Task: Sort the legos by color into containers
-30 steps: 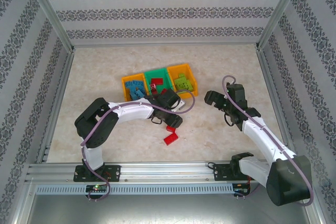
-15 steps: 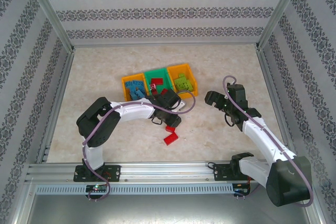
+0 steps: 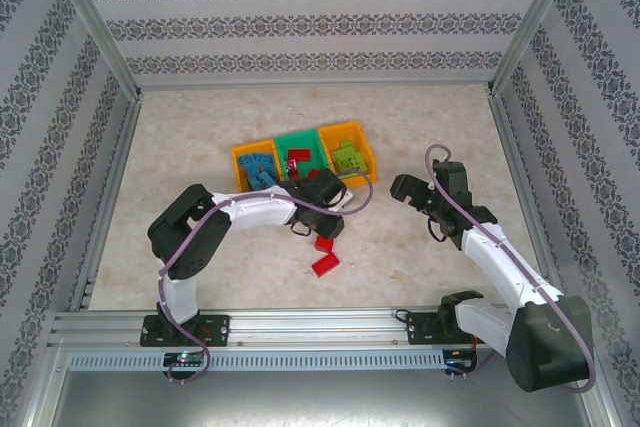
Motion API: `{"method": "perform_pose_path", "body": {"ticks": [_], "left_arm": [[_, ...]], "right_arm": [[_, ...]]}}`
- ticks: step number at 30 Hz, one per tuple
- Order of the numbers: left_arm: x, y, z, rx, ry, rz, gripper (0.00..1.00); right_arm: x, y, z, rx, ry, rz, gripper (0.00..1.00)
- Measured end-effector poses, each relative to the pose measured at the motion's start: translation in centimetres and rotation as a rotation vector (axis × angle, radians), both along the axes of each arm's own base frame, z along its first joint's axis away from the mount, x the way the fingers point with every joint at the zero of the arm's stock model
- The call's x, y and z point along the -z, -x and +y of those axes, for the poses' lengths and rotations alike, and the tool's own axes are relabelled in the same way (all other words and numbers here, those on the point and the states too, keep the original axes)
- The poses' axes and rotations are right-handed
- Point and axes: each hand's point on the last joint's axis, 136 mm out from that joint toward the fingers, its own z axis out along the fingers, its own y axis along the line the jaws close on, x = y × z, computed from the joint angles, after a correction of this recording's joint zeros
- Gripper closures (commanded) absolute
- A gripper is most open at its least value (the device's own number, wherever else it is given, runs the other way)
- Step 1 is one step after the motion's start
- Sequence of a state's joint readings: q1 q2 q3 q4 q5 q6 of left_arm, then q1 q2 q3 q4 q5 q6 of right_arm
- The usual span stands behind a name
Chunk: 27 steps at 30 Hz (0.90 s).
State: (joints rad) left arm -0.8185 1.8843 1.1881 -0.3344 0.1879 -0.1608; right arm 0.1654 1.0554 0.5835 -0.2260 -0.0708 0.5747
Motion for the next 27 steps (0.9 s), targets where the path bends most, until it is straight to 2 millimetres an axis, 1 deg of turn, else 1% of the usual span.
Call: {"method": "perform_pose_path", "body": {"ticks": [1,3,7,9,10,12,13,15,17,19,23,25,27], "left_arm": [[-0.4,-0.2,0.1,-0.011,-0.002,-0.014,0.89],[-1.9,-0.9,0.5,-0.038,-0.002,-0.06,0.89],[-6.7,-3.2,1.2,-0.12,0.052,-0.162,0.89],[-9.1,-5.0,2.2,-0.181,0.089,-0.205,0.89],[-10.0,-5.9,2.8,-0.215,0.101,-0.221,0.89],[-11.5,-8.3,4.5,-0.293,0.125,-0.246,0.9],[-11.8,-9.0,5.1,-0.318,0.13,-0.251,0.9],[-12.2,-10.7,6.6,-0.381,0.137,-0.253,0.92],[-12.0,-12.1,7.7,-0.432,0.134,-0.24,0.92],[-11.3,-13.2,8.4,-0.472,0.133,-0.22,0.88],[-9.1,-14.5,9.3,-0.527,0.112,-0.165,0.85],[-8.3,-14.8,9.3,-0.539,0.105,-0.143,0.78],[-8.1,-15.1,9.2,-0.548,0.11,-0.132,0.65]], "right_arm": [[0.2,0.1,0.0,-0.001,-0.004,0.005,0.03],[0.5,0.2,0.2,-0.007,-0.008,0.013,0.04],[1.1,0.4,1.3,-0.045,-0.005,0.027,0.05],[1.5,0.6,2.5,-0.085,0.011,0.035,0.05],[1.7,0.8,3.1,-0.107,0.018,0.041,0.05],[2.5,1.2,4.5,-0.157,0.044,0.06,0.05],[2.8,1.3,5.0,-0.178,0.056,0.068,0.05],[3.7,1.6,6.3,-0.223,0.085,0.092,0.05],[4.3,1.6,7.1,-0.25,0.104,0.108,0.05],[4.7,1.5,7.9,-0.271,0.118,0.121,0.06],[5.3,1.6,9.4,-0.321,0.147,0.13,0.06],[5.4,1.7,10.4,-0.362,0.167,0.129,0.06],[5.4,1.8,11.6,-0.409,0.187,0.123,0.06]]}}
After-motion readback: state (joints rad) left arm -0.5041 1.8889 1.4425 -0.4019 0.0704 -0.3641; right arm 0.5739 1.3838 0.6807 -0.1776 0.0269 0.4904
